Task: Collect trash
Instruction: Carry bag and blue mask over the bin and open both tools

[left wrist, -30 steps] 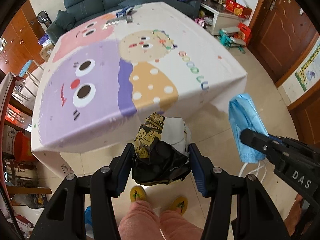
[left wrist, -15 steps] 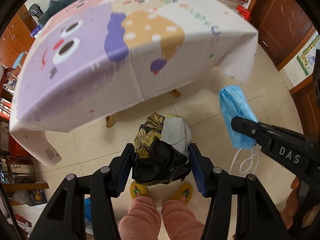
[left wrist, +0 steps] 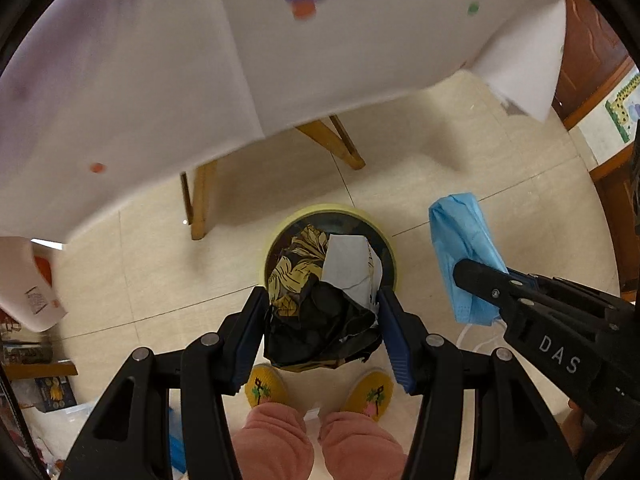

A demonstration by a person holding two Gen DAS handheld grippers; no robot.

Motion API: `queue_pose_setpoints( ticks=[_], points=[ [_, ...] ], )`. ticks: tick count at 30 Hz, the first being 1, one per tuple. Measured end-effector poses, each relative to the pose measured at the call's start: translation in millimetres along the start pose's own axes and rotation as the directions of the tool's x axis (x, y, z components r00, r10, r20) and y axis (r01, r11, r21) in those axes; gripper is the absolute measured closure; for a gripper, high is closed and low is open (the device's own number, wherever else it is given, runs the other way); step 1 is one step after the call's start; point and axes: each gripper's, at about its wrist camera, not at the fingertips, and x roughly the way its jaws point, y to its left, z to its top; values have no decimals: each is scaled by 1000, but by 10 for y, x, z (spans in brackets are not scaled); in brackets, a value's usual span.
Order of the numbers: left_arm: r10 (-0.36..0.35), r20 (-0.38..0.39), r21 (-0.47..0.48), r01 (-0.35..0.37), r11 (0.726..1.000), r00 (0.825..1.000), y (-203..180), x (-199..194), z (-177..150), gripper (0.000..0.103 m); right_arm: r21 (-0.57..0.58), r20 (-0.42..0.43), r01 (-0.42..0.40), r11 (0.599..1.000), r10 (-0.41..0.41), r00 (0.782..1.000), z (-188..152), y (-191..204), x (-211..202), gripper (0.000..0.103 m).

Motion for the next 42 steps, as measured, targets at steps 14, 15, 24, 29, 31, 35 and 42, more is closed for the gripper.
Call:
queue_pose_setpoints(
  ticks=[14,15,24,29,31,35,42],
  points=[
    [-30,-47,-12,29,1000,998,99,1388,41,49,-2,-123,21,1000,-21,992,1,-421,1195,94],
    [-35,-52,-16,34,999,998,109,1454,56,49,1,-138,12,1000,-11,990,6,-431,1279,94],
    [-30,-85,-91,23,996,996,232,1826,118,44,19,-245,-28,999,31,969,11,-391,2030,79],
    [-2,-84,-132,-9,991,996,403,1861,73,30,29,-248,-25,999,31,968,10,-432,2185,56],
    [-5,-78,-139,-6,990,997,455,1841,57,29,28,-249,-30,999,36,968,7,-429,2199,53],
    [7,-72,-160,-18,987,997,528,1849,0,27,25,-240,-20,999,25,970,-2,-403,2176,49],
    [16,-65,-192,-28,981,998,581,1551,-95,27,0,-196,-3,1000,3,981,-21,-254,1910,49]
  ],
)
